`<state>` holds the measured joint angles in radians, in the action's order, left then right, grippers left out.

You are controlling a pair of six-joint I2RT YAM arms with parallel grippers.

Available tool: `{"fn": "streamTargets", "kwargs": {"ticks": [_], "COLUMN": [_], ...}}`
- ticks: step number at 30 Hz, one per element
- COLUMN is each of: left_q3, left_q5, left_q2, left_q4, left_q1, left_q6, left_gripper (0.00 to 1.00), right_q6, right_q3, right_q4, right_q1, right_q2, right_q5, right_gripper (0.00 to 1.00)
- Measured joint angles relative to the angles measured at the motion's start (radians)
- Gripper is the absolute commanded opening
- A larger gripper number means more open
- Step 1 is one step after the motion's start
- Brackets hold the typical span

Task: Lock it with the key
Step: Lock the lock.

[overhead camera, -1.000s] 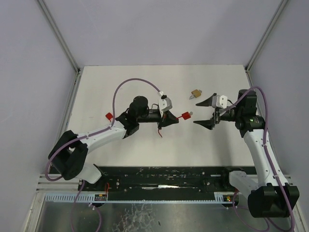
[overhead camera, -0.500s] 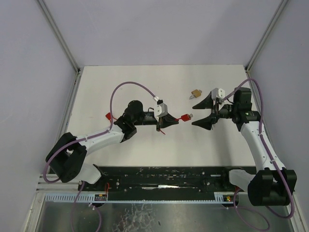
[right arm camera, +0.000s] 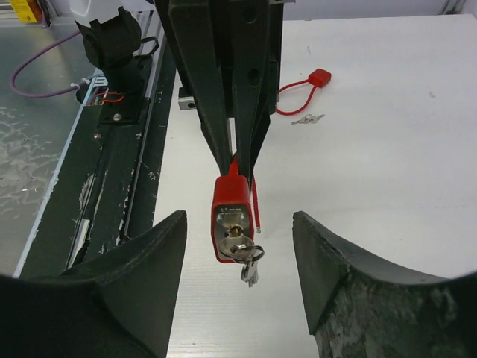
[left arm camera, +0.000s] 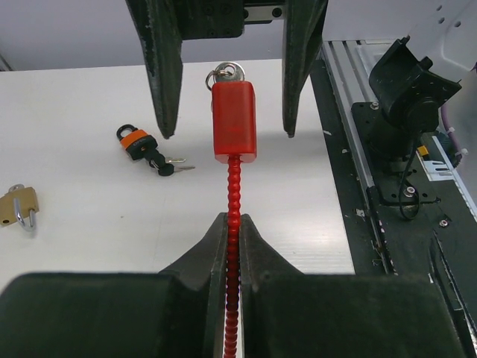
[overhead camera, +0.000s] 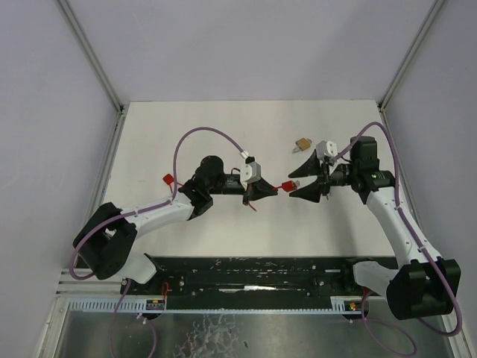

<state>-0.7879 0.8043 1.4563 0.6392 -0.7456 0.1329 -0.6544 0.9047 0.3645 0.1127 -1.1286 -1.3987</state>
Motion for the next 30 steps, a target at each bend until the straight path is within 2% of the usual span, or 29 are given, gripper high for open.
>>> {"fn": "streamTargets", "kwargs": {"ticks": [12, 15, 17, 19, 21, 23, 27, 30], "left_q3": [-0.003, -0.003, -0.003, -0.003, -0.003, -0.006, -0.015, -0.016], "left_q5": [-0.005, -0.009, -0.013, -0.019, -0.023, -0.024, -0.041, -0.067], "left_q2": [0.005, 0.005, 0.005, 0.005, 0.005, 0.005, 0.005, 0.003], "left_q4": [-0.004, -0.004, -0.004, -0.005, -0.004, -0.005, -0.003, -0.002], "left_q1": [0.000, 0.000, 0.000, 0.000, 0.000, 0.000, 0.000, 0.000], "left_q6": [0.000, 0.000, 0.000, 0.000, 0.000, -0.001, -0.008, -0.019], "left_gripper": [0.01, 0.01, 0.00, 0.01, 0.03, 0.12, 0.44, 0.56], "right_q6": [0.001, 0.001, -0.001, 0.000, -0.004, -0.011, -0.019, -0.032], "right_q3": [0.001, 0.001, 0.001, 0.003, 0.013, 0.024, 0.064, 0.101], "right_q4": [0.012, 0.012, 0.014, 0.026, 0.042, 0.059, 0.109, 0.146], "right_q1": [0.012, 0.012, 0.013, 0.013, 0.013, 0.013, 0.013, 0.013], "right_q2": [-0.007, -0.007, -0.008, -0.008, -0.013, -0.016, -0.024, -0.037], "right_q5": [0.022, 0.026, 0.024, 0.022, 0.023, 0.025, 0.046, 0.070], "right_gripper": [0.46, 0.32, 0.16, 0.10, 0.08, 0.06, 0.04, 0.02]}}
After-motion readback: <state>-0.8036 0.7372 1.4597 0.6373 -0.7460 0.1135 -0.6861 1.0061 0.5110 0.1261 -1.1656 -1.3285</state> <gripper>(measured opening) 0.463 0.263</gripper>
